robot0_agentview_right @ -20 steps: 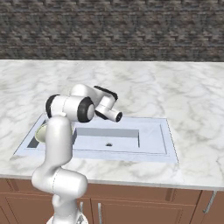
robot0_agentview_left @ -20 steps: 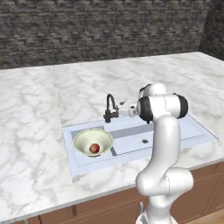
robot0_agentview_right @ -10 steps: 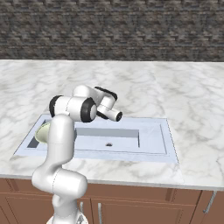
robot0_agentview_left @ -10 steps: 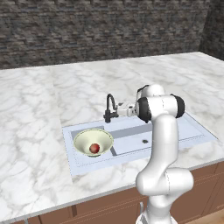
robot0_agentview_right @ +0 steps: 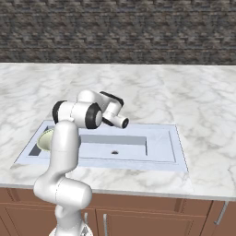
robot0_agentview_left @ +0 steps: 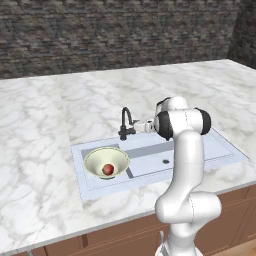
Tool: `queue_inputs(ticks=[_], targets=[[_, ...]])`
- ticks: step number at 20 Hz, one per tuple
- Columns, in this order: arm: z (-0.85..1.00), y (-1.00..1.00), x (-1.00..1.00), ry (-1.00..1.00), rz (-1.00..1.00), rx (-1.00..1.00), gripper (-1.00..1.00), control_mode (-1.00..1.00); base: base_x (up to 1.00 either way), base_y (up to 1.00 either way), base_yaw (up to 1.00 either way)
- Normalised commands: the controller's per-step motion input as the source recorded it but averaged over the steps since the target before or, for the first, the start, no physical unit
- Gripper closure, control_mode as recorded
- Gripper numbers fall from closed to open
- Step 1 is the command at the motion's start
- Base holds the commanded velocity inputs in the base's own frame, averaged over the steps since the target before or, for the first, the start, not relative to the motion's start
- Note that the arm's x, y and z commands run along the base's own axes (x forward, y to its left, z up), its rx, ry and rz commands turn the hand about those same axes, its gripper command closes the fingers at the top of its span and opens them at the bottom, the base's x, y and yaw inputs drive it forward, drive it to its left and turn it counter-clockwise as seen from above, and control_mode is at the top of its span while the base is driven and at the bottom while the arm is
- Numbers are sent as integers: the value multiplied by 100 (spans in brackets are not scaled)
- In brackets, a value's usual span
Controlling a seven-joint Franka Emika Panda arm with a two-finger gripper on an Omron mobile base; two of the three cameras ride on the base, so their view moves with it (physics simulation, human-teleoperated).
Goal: Pick the peach from the cabinet and place it in the bowl. Then pick the bowl and place it in the sink. Then turn on the sink facuet.
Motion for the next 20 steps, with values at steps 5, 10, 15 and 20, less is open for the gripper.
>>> queue_inputs(ticks=[5, 10, 15, 20], targets=[[0, -46, 1, 12, -6, 12, 100, -100, 0, 0, 0], [-4, -72, 0, 11, -7, 13, 100, -100, 0, 0, 0], [-10, -86, 0, 11, -4, 14, 100, -100, 0, 0, 0], [-17, -79, 0, 9, -2, 12, 100, -100, 0, 0, 0]])
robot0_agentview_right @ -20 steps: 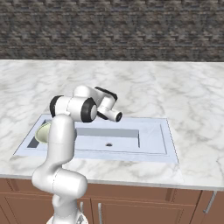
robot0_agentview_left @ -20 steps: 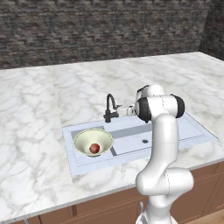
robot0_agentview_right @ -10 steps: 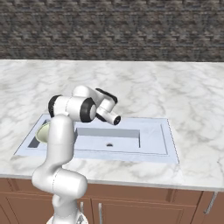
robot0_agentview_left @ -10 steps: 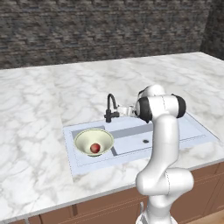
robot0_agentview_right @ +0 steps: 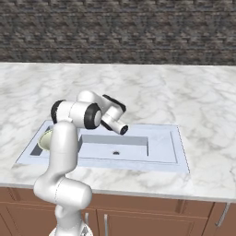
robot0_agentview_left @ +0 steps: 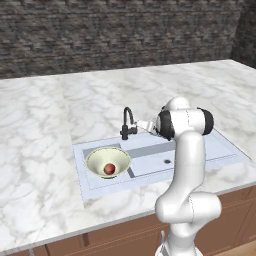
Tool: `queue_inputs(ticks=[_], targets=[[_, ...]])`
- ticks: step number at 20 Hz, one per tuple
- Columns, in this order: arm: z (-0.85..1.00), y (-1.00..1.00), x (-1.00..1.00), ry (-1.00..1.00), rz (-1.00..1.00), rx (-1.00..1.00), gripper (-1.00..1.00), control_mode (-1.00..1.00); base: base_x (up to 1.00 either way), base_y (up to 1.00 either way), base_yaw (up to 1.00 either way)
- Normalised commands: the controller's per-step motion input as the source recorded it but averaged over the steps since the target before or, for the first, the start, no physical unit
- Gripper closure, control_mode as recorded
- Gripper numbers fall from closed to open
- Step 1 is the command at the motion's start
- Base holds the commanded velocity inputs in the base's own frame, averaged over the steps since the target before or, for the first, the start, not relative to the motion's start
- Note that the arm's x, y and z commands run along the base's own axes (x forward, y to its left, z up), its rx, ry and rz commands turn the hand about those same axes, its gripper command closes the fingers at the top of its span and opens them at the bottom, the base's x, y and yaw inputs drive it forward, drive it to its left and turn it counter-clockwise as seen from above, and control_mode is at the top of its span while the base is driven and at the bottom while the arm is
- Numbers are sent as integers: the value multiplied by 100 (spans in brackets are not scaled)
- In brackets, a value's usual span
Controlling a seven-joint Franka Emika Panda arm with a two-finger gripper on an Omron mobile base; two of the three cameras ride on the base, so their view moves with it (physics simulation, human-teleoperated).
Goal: Pick the peach from the cabinet and place it in the bowl. Then pick the bowl and place it in the sink. Then turn on the sink facuet.
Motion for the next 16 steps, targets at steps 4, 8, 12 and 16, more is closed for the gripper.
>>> queue_inputs(ticks=[4, 8, 12, 16], targets=[[-30, -73, 0, 8, 0, 10, 100, -100, 0, 0, 0], [-37, -76, 0, 9, 0, 10, 100, -100, 0, 0, 0], [-36, -62, 0, 9, 0, 8, 100, -100, 0, 0, 0], [-13, -22, -1, 3, 0, 5, 100, -100, 0, 0, 0]])
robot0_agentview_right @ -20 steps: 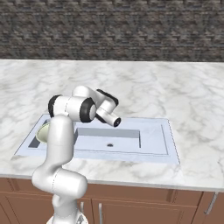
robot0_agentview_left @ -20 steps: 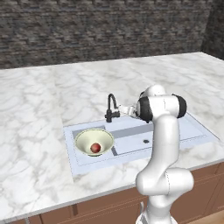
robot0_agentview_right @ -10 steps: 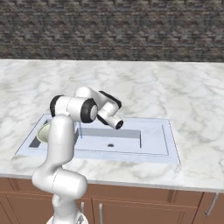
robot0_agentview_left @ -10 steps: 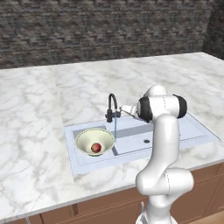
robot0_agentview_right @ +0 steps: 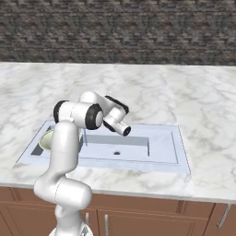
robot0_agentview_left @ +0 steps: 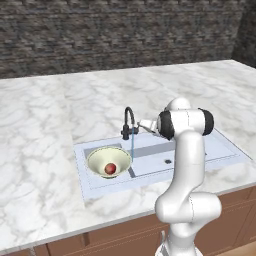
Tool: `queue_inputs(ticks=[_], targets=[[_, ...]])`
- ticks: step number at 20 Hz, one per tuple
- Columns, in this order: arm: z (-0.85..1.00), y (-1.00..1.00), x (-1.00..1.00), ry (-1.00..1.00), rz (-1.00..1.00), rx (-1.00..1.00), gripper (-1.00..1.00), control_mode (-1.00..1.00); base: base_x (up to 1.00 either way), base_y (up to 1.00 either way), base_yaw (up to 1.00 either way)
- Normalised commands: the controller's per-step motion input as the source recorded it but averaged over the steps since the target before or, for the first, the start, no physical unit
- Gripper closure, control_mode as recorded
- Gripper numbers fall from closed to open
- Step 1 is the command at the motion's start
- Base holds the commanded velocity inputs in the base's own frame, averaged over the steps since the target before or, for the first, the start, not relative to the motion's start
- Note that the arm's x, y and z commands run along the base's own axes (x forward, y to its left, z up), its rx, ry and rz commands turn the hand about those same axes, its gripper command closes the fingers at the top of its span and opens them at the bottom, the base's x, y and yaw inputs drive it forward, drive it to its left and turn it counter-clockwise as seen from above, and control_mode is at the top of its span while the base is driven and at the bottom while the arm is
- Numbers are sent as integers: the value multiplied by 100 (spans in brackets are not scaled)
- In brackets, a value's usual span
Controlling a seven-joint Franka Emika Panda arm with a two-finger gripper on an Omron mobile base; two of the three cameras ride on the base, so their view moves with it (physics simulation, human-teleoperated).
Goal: Pick the peach from the cabinet and place it in the bowl. Then pick the bowl and place it in the sink. Then turn on the sink facuet.
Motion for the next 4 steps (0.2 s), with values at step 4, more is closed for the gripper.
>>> queue_inputs(ticks=[4], targets=[[0, -1, 0, 0, 0, 1, 100, -100, 0, 0, 0]])
